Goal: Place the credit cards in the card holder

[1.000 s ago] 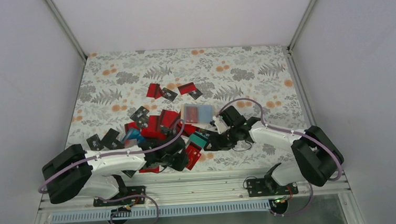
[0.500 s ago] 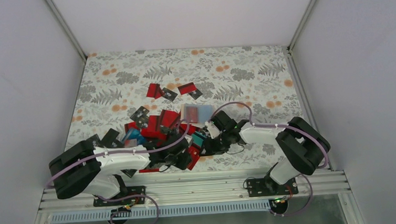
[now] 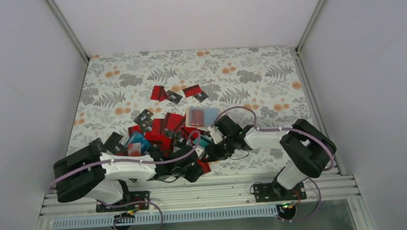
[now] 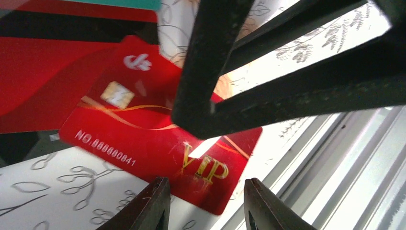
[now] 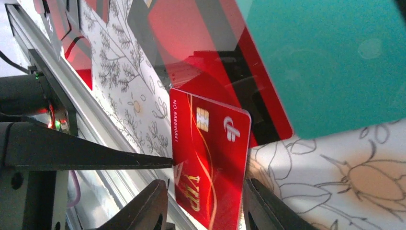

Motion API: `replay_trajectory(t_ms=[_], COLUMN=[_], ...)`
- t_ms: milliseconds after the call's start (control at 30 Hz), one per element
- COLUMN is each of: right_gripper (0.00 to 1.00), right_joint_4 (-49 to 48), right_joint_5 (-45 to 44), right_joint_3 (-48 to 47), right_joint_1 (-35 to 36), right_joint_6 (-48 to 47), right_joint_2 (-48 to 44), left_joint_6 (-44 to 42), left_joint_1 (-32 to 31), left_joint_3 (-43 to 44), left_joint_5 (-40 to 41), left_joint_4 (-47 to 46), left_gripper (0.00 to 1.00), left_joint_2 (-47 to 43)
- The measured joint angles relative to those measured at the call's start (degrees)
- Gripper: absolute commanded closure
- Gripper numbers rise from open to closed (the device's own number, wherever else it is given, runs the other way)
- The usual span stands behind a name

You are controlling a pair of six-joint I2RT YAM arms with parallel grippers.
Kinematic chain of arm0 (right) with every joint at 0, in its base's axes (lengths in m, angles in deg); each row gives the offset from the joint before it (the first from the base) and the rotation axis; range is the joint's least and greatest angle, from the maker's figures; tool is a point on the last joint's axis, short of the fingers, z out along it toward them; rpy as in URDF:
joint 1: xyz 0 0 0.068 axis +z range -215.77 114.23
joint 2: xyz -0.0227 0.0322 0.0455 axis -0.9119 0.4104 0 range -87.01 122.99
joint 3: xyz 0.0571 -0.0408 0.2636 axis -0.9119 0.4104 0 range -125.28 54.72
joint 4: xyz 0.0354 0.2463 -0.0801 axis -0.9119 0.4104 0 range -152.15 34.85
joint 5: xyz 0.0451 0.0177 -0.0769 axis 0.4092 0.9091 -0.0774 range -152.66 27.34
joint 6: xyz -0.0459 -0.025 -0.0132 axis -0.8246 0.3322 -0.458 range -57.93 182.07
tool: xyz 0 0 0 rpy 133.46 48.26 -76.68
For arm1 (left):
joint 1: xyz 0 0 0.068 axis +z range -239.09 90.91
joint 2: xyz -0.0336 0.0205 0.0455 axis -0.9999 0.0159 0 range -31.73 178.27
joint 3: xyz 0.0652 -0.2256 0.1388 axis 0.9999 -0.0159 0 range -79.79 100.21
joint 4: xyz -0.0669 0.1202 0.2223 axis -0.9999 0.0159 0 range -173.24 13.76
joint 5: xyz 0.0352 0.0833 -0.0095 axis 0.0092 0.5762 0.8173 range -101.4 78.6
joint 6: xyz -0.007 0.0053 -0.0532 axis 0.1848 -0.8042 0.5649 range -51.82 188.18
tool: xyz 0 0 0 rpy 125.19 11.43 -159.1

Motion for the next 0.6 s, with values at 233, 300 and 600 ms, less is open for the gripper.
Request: replay_trajectory(t_ms=[233,300,600], right_gripper=[0.57,0.57,0.57], right_joint_4=[0.1,0.3,2.1], right_joint_5=[1.1,1.1,-0.2], right_joint_3=[2.2,3.5,5.7], right_joint_1=[1.4,1.9,3.1], right_joint_6=[0.2,0.5,2.0], right_joint_2=[-2.1,-3.5,-7.2], left_joint_6=[1.4,1.7,2.8], left_joint_1=[-4.3,-5.0,-5.8], left_joint_3=[0.0,0.0,0.0], left_joint_5=[-0.4,-0.5,-0.5], left_joint_4=[-2.6,-2.9,-3.0], left_gripper=[0.59,0.59,0.59], left_joint_2=[1.1,1.2,1.2])
